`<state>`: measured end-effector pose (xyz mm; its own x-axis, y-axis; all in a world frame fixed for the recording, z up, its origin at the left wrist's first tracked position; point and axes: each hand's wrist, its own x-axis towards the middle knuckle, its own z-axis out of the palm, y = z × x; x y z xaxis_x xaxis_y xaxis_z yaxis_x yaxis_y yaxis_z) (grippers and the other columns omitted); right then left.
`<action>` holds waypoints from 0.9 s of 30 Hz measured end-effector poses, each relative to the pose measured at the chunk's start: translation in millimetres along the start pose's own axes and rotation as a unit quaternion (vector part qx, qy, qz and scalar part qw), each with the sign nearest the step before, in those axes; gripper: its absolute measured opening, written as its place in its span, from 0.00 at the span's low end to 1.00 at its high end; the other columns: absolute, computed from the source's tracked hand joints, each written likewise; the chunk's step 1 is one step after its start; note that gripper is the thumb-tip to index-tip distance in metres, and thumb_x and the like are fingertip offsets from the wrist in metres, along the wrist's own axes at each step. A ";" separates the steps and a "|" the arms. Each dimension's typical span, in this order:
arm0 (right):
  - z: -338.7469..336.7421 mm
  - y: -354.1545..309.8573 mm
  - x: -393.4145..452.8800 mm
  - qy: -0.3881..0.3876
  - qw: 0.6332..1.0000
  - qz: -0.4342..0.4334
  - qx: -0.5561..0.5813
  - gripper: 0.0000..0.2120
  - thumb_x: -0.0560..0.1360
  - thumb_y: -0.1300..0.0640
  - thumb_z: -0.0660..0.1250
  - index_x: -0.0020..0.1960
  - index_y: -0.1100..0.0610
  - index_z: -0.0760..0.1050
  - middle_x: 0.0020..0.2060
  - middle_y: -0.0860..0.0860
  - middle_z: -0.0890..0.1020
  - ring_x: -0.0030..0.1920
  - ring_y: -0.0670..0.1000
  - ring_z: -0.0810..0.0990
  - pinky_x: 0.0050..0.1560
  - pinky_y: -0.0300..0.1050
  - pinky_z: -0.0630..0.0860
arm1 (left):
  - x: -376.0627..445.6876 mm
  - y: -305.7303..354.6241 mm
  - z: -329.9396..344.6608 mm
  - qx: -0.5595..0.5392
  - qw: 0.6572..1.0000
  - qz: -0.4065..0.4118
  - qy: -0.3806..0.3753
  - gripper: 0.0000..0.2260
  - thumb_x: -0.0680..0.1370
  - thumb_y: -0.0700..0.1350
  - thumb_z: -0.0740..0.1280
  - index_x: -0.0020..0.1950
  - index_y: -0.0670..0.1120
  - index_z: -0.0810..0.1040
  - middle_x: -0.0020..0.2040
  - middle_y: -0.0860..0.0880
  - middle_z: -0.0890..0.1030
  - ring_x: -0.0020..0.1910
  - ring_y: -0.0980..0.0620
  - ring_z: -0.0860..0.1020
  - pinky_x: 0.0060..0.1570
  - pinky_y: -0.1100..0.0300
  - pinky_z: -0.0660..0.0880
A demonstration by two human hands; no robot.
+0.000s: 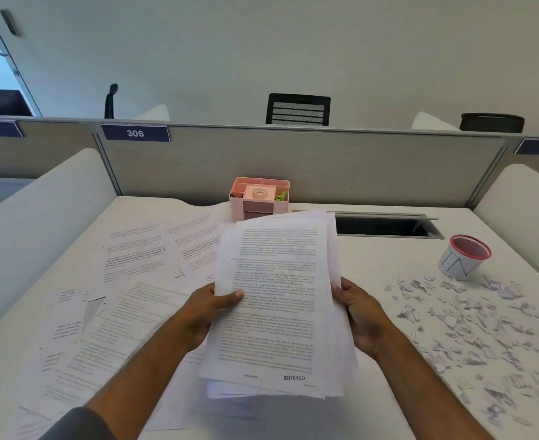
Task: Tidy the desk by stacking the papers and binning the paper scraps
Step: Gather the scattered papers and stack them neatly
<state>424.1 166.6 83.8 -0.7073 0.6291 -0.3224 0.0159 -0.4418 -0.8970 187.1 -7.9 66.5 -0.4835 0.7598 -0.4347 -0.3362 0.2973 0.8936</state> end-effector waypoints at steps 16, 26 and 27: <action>9.2 -30.5 10.8 -0.040 0.983 -0.070 -0.165 0.13 0.73 0.56 0.74 0.57 0.50 0.79 0.52 0.50 0.85 0.49 0.57 0.85 0.43 0.50 0.83 | 4.3 31.3 -0.6 -0.099 0.994 0.043 -0.010 0.18 0.74 0.45 0.72 0.63 0.45 0.80 0.59 0.44 0.84 0.58 0.39 0.82 0.58 0.39 0.79; 16.8 -33.1 20.6 0.092 0.953 -0.152 -0.246 0.10 0.72 0.53 0.74 0.52 0.49 0.79 0.45 0.45 0.86 0.42 0.50 0.86 0.40 0.45 0.83 | 10.9 56.5 3.1 0.047 0.992 0.104 0.057 0.15 0.72 0.46 0.77 0.57 0.46 0.82 0.52 0.48 0.86 0.51 0.44 0.85 0.50 0.45 0.83; 19.4 -31.3 21.3 0.101 0.947 -0.163 -0.256 0.08 0.73 0.53 0.74 0.51 0.49 0.80 0.45 0.46 0.86 0.41 0.50 0.86 0.40 0.45 0.83 | 12.3 55.5 7.4 0.057 0.989 0.111 0.085 0.12 0.73 0.45 0.76 0.55 0.47 0.82 0.51 0.49 0.86 0.50 0.45 0.85 0.49 0.45 0.82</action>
<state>394.9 181.4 110.9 -0.5847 0.8112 -0.0069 0.1973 0.1339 -0.9712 168.5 22.3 111.6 -0.6674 0.7081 -0.2304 -0.1184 0.2046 0.9717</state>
